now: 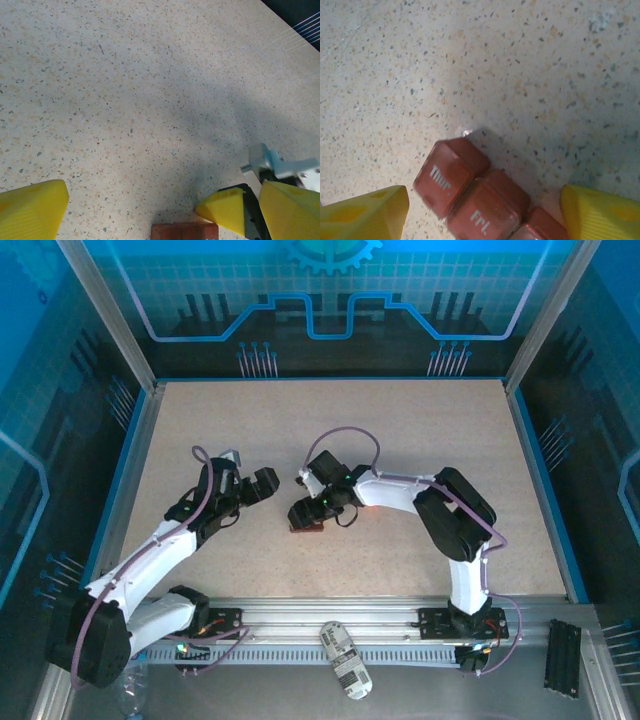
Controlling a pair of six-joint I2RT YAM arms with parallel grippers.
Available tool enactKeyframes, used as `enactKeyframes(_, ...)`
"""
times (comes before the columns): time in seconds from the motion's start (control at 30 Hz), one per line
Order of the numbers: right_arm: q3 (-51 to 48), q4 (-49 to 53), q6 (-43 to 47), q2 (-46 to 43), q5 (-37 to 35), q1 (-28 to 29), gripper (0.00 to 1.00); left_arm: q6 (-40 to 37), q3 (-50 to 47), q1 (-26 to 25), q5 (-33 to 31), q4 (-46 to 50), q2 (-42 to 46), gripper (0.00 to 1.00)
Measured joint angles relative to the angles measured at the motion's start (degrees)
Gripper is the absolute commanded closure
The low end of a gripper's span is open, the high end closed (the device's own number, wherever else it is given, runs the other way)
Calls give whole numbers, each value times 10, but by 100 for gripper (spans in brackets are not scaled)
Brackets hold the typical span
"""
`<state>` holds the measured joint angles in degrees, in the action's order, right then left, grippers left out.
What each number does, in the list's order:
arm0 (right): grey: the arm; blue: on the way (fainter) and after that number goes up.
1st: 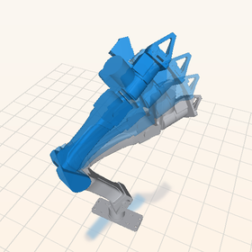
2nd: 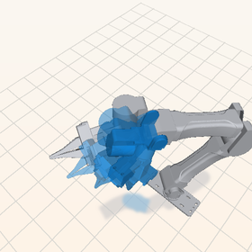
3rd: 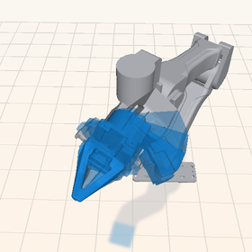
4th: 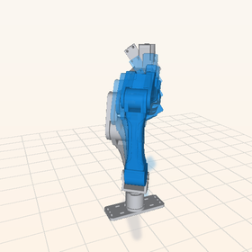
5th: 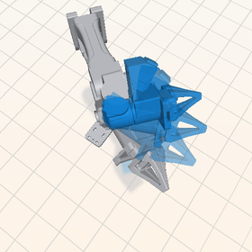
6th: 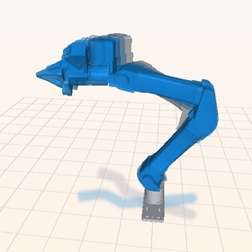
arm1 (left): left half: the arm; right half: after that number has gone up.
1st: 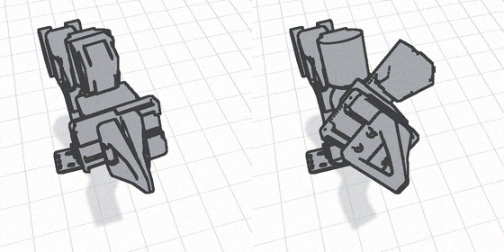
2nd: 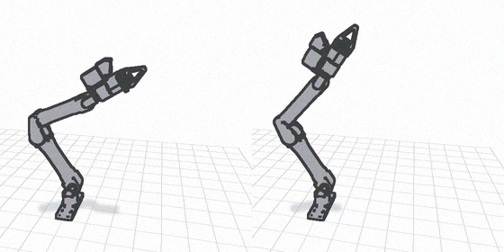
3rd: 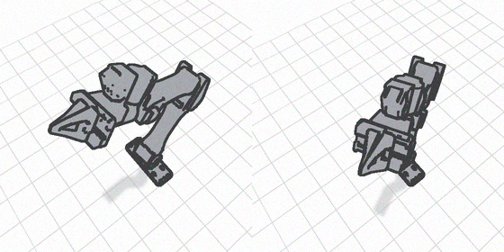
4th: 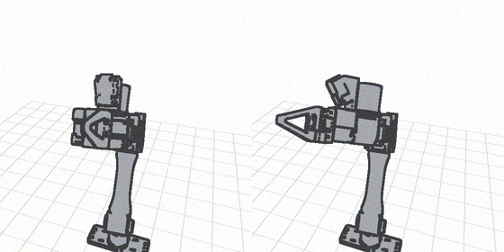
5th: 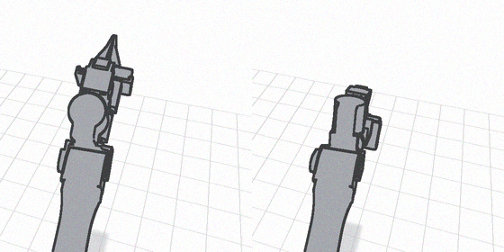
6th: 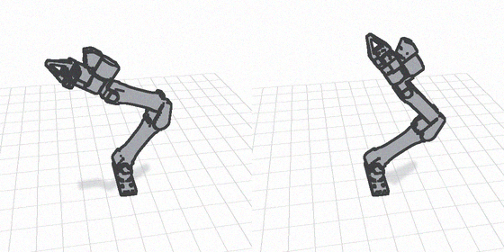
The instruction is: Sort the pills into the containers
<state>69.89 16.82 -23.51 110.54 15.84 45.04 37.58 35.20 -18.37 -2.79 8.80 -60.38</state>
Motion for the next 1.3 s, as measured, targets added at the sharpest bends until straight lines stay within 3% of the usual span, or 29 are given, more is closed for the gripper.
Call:
enactKeyframes(0.47, -90, -33, -21, -55, 6, 51, 18, 0, 0, 0, 0, 0, -10, 1)
enactKeyframes(0.73, -102, -8, -19, -106, -102, 80, 18, -1, 3, 0, 0, 0, -15, 1)
enactKeyframes(0.97, -56, 47, 7, -91, -203, 129, 20, -2, 4, 0, 0, 0, -21, 1)
enactKeyframes(1.3, -38, 68, 28, -44, -254, 145, 26, -2, 8, 0, 0, 0, -26, 1)
